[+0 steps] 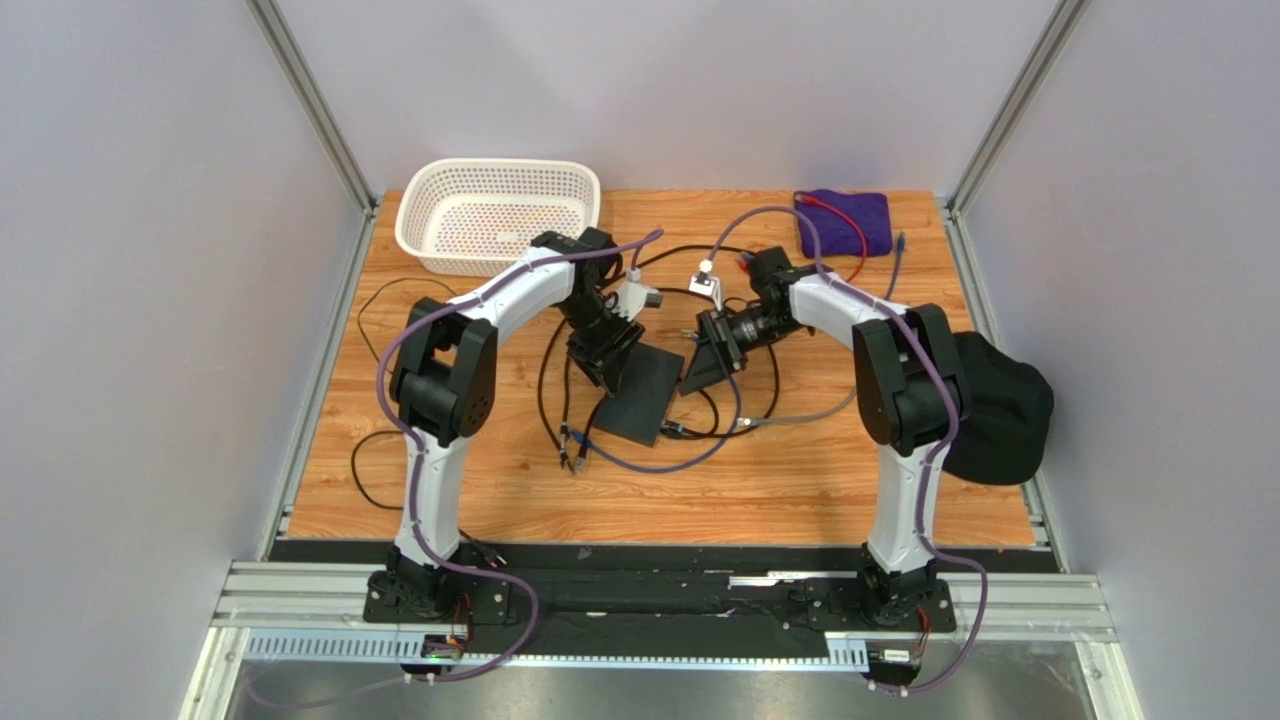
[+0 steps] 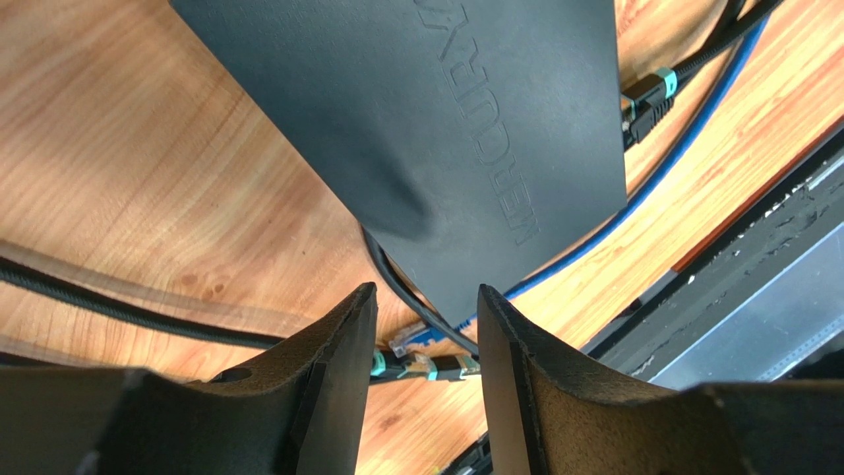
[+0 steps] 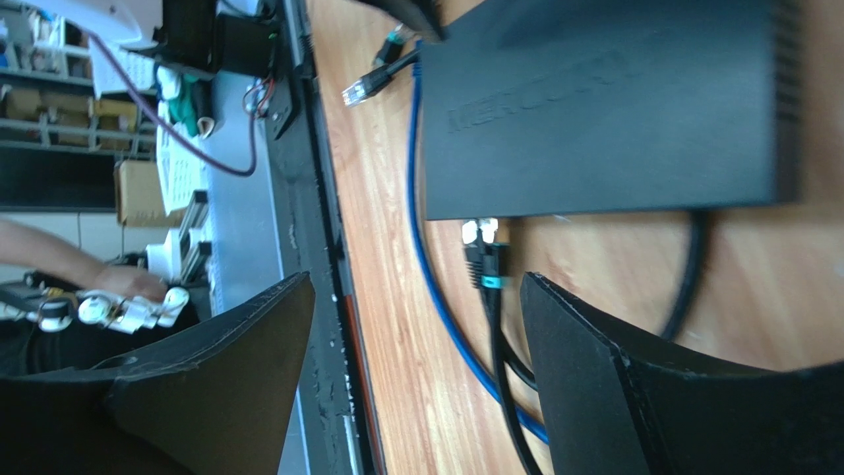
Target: Pull the plug from the switch port
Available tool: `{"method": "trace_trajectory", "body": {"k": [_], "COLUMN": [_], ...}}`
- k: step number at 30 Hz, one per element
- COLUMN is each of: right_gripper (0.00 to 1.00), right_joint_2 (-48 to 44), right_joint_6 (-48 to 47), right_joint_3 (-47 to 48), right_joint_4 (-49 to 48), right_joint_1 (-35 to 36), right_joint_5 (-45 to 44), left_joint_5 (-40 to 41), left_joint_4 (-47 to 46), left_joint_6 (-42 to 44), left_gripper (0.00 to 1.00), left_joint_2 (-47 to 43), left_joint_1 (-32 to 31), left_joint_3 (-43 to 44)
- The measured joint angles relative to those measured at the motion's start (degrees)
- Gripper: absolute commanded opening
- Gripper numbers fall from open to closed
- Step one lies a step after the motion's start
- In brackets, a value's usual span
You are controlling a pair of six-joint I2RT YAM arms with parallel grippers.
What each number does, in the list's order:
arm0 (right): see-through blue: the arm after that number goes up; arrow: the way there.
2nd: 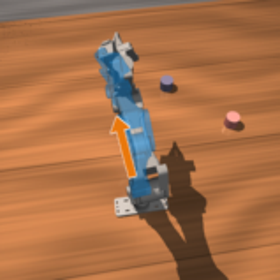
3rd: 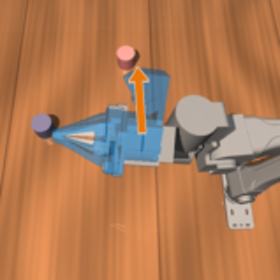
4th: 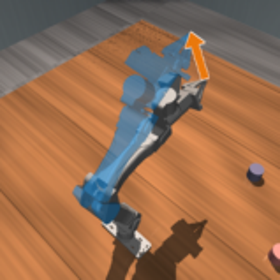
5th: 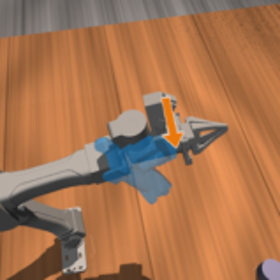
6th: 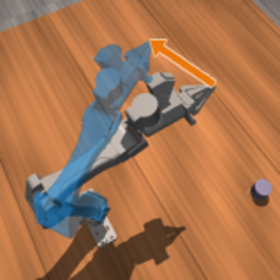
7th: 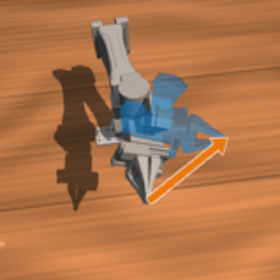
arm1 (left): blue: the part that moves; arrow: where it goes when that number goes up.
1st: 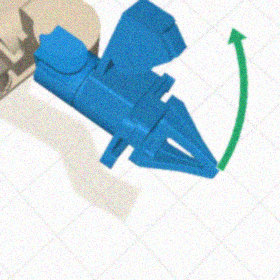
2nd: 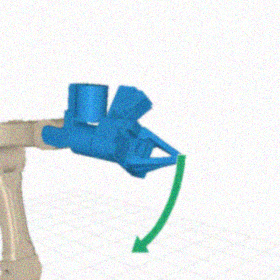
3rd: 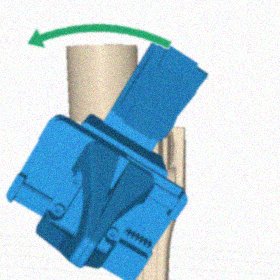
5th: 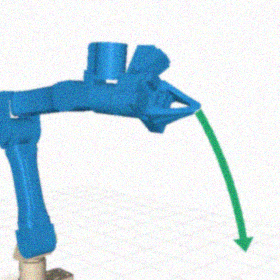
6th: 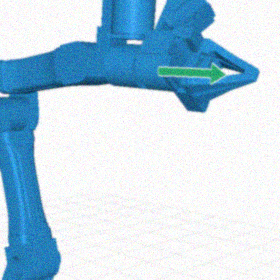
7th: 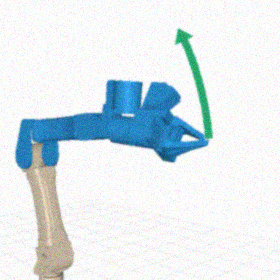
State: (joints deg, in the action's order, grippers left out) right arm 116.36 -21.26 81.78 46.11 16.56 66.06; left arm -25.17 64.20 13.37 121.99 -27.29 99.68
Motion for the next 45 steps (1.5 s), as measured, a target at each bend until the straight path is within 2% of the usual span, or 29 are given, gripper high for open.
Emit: {"method": "trace_trajectory", "body": {"k": [7, 10, 13, 14, 17, 20, 23, 25, 26, 27, 29, 32, 36, 41, 45], "right_gripper": [0.76, 0.71, 0.74, 0.83, 0.91, 1.0, 1.0, 1.0, 0.9, 0.88, 0.8, 0.7, 0.7, 0.68, 0.71], "right_joint_2": [3.23, 4.59, 3.34, 1.66, -8.13, -19.87, -27.26, -28.85, -28.98, -28.48, -27.17, -23.98, -16.15, -11.26, -8.28], "right_joint_6": [0.09, 1.84, 5.14, 7.1, 12.87, 14.82, 14.82, 15.21, 15.89, 16.5, 16.92, 17.07, 14.78, 8.63, 3.37], "right_joint_3": [0.66, -0.11, -4.04, -6.84, -14.4, -13.11, -6.43, -3.56, -1.68, 0.26, 2.27, 1.49, -0.48, -7.69, -7.65], "right_joint_4": [1.46, 0.04, -5.42, -8.17, -13.99, -17.35, -24.63, -28.57, -30.12, -31.26, -32.5, -30.75, -20.83, -7.93, -1.86], "right_joint_1": [1.27, 1.18, 1.16, 0.94, 0.74, 0.0, -0.94, -1.46, -1.81, -2.51, -3.98, -5.92, -5.35, -0.87, 2.45], "right_joint_5": [1.95, 0.48, -3.26, -6.34, -17.22, -32.52, -45.35, -51.15, -54.27, -55.91, -53.16, -40.79, -25.59, -17.03, -12.74], "left_joint_5": [-1.75, -1.97, -3.02, -3.28, -3.61, -3.67, -3.82, -3.89, -3.91, -3.93, -4.0, -4.09, -3.98, -3.96, -4.09], "left_joint_4": [-0.2, -0.2, 0.37, 0.55, 0.7, 0.7, 0.7, 0.7, 0.68, 0.66, 0.63, 0.61, 0.44, 0.48, 0.55], "left_joint_6": [-0.59, -0.66, -1.2, -1.31, -1.49, -1.53, -1.66, -1.73, -1.75, -1.77, -1.95, -2.08, -2.58, -3.13, -3.63], "left_gripper": [0.43, 0.42, 0.42, 0.42, 0.41, 0.42, 0.42, 0.42, 0.42, 0.42, 0.42, 0.43, 0.46, 0.47, 0.47], "left_joint_2": [2.78, 3.85, 4.87, 4.96, 5.07, 5.07, 5.07, 5.07, 5.07, 5.07, 5.07, 5.07, 5.31, 5.7, 5.95], "left_joint_1": [0.02, 0.13, 0.42, 0.52, 0.59, 0.61, 0.72, 0.76, 0.76, 0.76, 0.76, 0.79, 0.76, 0.85, 0.94], "left_joint_3": [0.76, 0.81, 1.33, 1.42, 1.53, 1.53, 1.53, 1.53, 1.53, 1.53, 1.53, 1.53, 1.53, 1.53, 1.53]}}
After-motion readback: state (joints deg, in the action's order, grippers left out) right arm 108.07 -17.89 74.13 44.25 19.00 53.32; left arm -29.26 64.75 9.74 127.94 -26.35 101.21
